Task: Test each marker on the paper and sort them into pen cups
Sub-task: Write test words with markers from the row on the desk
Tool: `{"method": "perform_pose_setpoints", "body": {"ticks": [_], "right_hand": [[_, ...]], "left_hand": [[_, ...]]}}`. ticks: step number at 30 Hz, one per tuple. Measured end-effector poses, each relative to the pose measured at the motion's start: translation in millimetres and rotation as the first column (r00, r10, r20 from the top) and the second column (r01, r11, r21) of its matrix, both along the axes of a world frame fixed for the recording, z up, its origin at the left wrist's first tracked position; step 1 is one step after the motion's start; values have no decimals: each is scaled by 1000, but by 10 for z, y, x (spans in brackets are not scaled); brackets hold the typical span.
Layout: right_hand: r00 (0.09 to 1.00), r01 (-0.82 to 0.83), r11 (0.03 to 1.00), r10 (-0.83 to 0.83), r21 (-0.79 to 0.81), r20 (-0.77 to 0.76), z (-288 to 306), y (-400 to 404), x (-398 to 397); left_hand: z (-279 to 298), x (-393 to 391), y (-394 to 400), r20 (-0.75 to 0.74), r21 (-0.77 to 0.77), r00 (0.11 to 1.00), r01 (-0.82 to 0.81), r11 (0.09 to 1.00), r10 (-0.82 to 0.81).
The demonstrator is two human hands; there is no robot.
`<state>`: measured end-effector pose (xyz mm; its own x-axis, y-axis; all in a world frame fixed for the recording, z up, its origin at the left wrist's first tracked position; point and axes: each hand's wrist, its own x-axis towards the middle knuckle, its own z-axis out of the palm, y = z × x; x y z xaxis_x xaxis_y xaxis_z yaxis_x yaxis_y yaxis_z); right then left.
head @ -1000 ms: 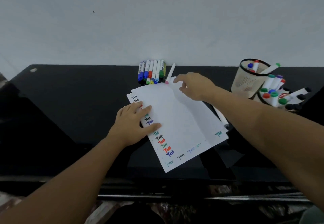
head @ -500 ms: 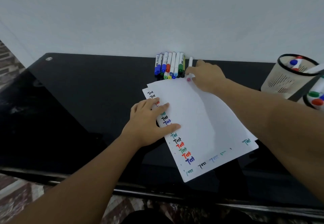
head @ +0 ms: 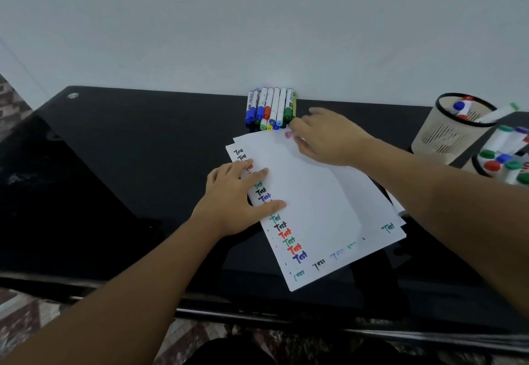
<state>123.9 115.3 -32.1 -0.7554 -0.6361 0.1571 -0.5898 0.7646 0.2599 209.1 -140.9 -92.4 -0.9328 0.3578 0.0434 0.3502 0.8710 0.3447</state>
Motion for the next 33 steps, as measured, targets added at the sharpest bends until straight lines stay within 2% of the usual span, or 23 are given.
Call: {"method": "perform_pose_setpoints", "body": {"ticks": [3,6,9,11,15,18,25,28,31,33], "right_hand": [[990,54,994,-41,-92,134,-33,-125,174],[958,125,974,-69,-190,277,-111,-273,258],[934,137,974,-66,-181,350,-147,-406,310],[933,107,987,-58,-120,354,-163,-476,359],[924,96,995,-75,-38,374,-139,-570,427],[945,82,995,-93,48,313,-126,-585,438],[953,119,993,-112,-4,283,-183,-558,501],[935,177,971,-116,-159,335,-139,-557,525],[891,262,908,-97,-327,444,-36,-490,521],[875,308,869,-98,-387,475,14,-467,500]], "left_hand": [[-8,5,18,-7,56,1000,2,998,-1],[-3,5,17,-21,203,999,-40,978,45],[-8,10,6,-71,331,988,-108,937,139],[-16,7,3,-96,374,977,-140,917,188],[-40,7,-8,-140,341,973,-125,932,182],[-71,-23,-38,-188,327,967,-102,939,171],[-47,-25,-34,-184,315,975,-64,947,127],[-40,-28,-46,-182,342,961,-138,929,210],[-18,-33,-90,-127,421,917,-296,857,379],[-2,-62,-113,-78,384,905,-361,850,419]]}}
